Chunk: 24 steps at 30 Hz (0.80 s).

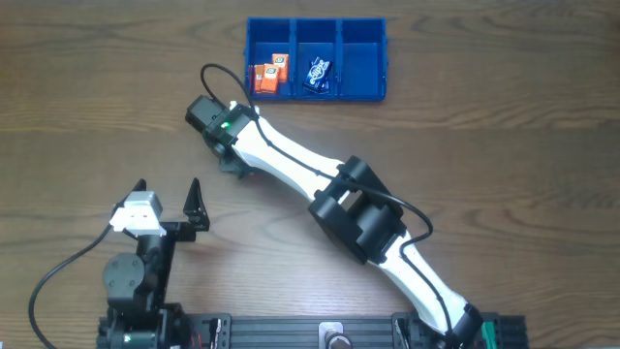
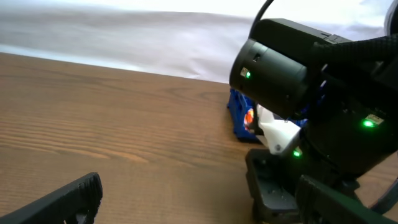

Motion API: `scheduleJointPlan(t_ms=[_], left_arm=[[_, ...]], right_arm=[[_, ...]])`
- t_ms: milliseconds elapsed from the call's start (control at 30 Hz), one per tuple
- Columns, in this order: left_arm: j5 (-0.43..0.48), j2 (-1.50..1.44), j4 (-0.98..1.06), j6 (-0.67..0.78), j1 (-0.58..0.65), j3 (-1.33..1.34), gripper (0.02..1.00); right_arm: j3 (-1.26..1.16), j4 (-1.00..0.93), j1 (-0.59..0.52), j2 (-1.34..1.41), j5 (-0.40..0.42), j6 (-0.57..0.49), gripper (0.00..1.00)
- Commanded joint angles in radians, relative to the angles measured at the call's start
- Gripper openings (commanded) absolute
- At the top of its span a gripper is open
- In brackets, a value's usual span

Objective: Sort Candies Into Trays

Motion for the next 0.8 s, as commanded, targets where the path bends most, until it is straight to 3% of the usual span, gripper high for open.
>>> scheduleJointPlan(t_ms=[33,167,333,467,633,700,800], left_arm=[[0.018,-0.006,-0.029,0.014,0.006,-0.022,0.998],[0.018,-0.006,-0.029,0.014,0.006,-0.022,0.998],[0.018,-0.006,-0.029,0.014,0.006,-0.022,0.998],[0.018,-0.006,-0.029,0.014,0.006,-0.022,0.998],[0.018,-0.006,-0.029,0.014,0.006,-0.022,0.998],[0.018,-0.006,-0.029,0.014,0.006,-0.022,0.998],[0.018,-0.006,-0.029,0.014,0.006,-0.022,0.996]], right_arm=[[0.001,-0.066,-0.064,-0.235,0.090,-0.123,0.152],[0.001,-0.075,-0.225,-0.430,0.179,-0.240,0.152],[0.000,0.065,-0.465,-0.412,0.177,-0.399,0.156],[0.000,0.144,-0.539,-0.323,0.133,-0.446,0.161],[0.000,0.176,-0.553,-0.229,0.120,-0.441,0.196],[-0.001,0.183,-0.554,-0.208,0.112,-0.441,0.308],[-0.002,0.192,-0.549,-0.210,0.109,-0.442,0.617]])
